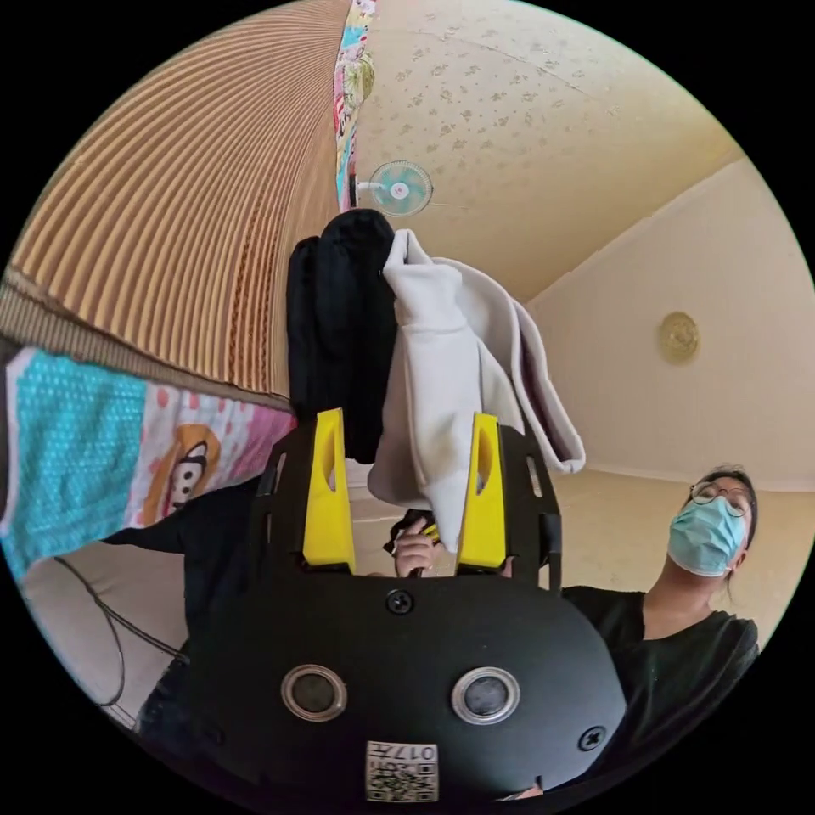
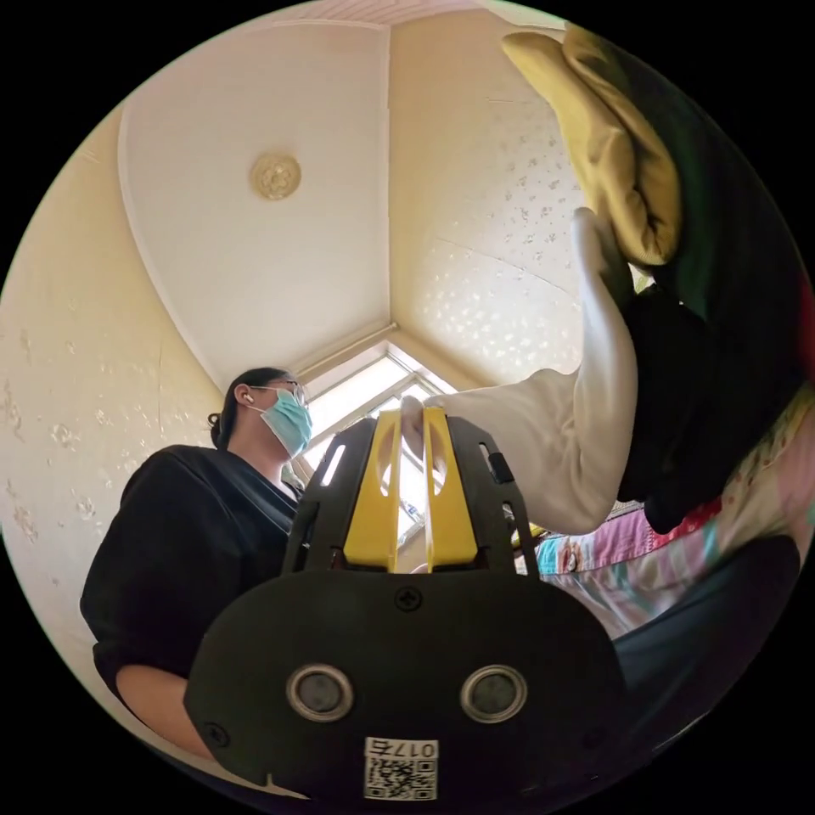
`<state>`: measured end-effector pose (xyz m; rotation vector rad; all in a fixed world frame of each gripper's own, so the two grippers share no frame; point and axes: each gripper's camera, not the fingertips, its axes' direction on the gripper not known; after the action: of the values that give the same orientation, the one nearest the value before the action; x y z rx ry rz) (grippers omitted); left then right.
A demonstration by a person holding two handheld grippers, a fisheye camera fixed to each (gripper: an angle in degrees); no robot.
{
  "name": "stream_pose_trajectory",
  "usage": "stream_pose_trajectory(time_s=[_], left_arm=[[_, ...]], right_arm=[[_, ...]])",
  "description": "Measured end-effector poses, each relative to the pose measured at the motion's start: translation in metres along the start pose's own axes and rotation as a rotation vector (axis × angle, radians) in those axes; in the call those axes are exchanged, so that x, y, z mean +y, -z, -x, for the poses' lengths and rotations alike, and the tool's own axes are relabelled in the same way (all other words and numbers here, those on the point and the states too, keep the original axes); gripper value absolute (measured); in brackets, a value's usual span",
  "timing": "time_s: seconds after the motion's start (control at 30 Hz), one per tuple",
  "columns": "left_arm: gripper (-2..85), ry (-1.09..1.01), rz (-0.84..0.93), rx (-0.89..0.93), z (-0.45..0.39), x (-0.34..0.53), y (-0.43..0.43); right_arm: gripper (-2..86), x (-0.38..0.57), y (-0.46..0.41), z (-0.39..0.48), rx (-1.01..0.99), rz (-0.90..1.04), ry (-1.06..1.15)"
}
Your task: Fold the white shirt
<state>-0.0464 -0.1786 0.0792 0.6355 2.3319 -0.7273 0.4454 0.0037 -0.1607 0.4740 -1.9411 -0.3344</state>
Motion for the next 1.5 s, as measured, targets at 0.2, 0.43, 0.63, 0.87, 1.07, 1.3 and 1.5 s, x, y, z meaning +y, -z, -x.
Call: stream_pose_trajectory(time_s=[0.2, 0.43, 0.63, 0.87, 1.07, 1.3, 1.5], left_arm=[[6.3, -0.12, 0.019, 0.114, -0.026, -0.001, -0.005], [2.5, -0.413, 0.087, 0.236, -0.115, 0.019, 0.012], [1.9, -0.811, 0.13, 0.449, -0.22, 0.043, 0.041], [1.4, -0.962, 0.215, 1.002, -0.274, 0.058, 0.111], [1.0, -1.219, 0.4, 0.917, -0.327, 0.134, 0.156], [0.8, -1.139, 0.528, 1.154, -0.3, 0.209, 0.115], [0.9, -0.93, 0.647, 1.51, -0.271, 0.259, 0.06]], right_arm=[[1.4, -0.004, 0.002, 0.009, 0.044, 0.079, 0.012], [1.9, -0.007, -0.045, 0.041, -0.201, 0.257, 0.145], [2.5, 0.049, -0.174, 0.044, -0.302, 0.645, 0.126], [2.2, 0.092, -0.2, 0.033, -0.155, 0.762, 0.136], [1.7, 0.066, -0.133, 0.046, 0.038, 0.685, 0.212], [3.0, 0.06, -0.103, 0.041, 0.107, 0.49, 0.202], [11.6, 0.088, -0.167, 0.014, 0.274, 0.643, 0.169]])
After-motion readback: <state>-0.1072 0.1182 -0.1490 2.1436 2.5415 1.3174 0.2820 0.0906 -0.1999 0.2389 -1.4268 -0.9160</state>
